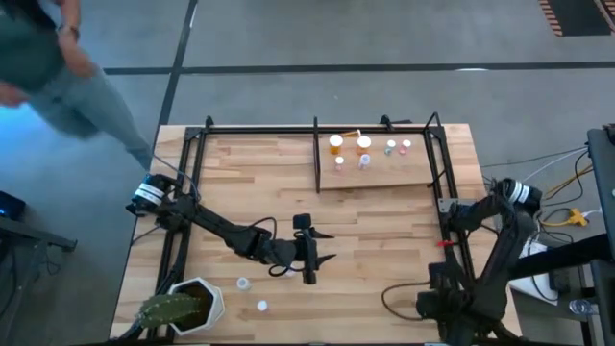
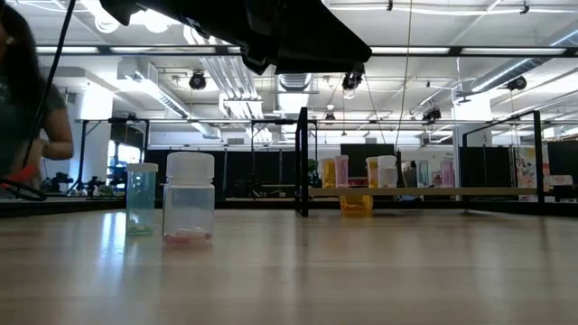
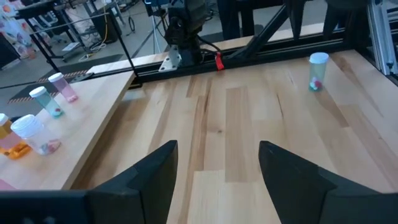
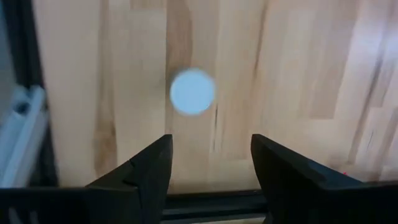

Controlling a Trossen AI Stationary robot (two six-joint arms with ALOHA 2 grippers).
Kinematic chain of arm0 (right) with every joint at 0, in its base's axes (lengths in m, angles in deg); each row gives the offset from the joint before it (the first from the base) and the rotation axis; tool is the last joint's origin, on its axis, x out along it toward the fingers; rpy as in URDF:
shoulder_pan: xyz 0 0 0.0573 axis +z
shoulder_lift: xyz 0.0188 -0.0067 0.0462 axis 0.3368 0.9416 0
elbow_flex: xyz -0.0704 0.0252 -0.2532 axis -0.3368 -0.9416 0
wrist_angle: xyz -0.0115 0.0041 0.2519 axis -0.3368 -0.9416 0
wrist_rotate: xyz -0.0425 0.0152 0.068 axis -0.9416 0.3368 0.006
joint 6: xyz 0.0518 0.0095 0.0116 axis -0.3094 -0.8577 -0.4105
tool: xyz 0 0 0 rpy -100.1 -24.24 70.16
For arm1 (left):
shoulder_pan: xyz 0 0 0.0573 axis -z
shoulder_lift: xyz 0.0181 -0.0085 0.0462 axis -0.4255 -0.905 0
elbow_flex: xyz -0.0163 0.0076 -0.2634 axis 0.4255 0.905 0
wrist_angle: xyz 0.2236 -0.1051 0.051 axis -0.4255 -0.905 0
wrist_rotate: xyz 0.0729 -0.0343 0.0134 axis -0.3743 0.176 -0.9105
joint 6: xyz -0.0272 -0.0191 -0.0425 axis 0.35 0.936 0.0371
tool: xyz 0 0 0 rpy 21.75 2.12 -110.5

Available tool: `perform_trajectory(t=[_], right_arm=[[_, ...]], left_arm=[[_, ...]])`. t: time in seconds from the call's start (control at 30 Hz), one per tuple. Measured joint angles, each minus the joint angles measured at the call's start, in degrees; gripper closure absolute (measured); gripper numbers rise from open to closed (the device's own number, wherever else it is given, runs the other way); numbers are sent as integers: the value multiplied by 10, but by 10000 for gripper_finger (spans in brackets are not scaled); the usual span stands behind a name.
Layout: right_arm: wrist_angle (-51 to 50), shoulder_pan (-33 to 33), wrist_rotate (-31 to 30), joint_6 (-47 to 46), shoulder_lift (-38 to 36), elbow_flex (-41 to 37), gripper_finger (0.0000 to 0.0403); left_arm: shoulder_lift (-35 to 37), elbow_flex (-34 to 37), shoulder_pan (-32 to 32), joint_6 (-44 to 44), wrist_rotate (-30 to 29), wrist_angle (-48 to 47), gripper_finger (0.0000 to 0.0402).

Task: Pick and place medicine bottles onto shelf by color
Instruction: Put the bottom blue pill bottle on the shelf

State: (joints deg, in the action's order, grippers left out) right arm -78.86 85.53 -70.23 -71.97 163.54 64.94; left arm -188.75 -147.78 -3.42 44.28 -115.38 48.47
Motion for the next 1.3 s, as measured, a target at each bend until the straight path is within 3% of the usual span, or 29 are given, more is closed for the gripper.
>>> perform_trajectory(t=[0.33,0.5,1.0,1.3], right_arm=[[24,2,-15,46,87,4,212],[62,-7,-60,51,72,1,230],[75,-14,-31,30,52,-18,291],[77,-42,-48,49,27,-18,291]], left_arm=[[0,-4,-4,-1,1,28,194],[0,-3,-7,-1,2,33,194],[0,0,-7,0,4,32,194],[0,0,-7,0,4,33,194]])
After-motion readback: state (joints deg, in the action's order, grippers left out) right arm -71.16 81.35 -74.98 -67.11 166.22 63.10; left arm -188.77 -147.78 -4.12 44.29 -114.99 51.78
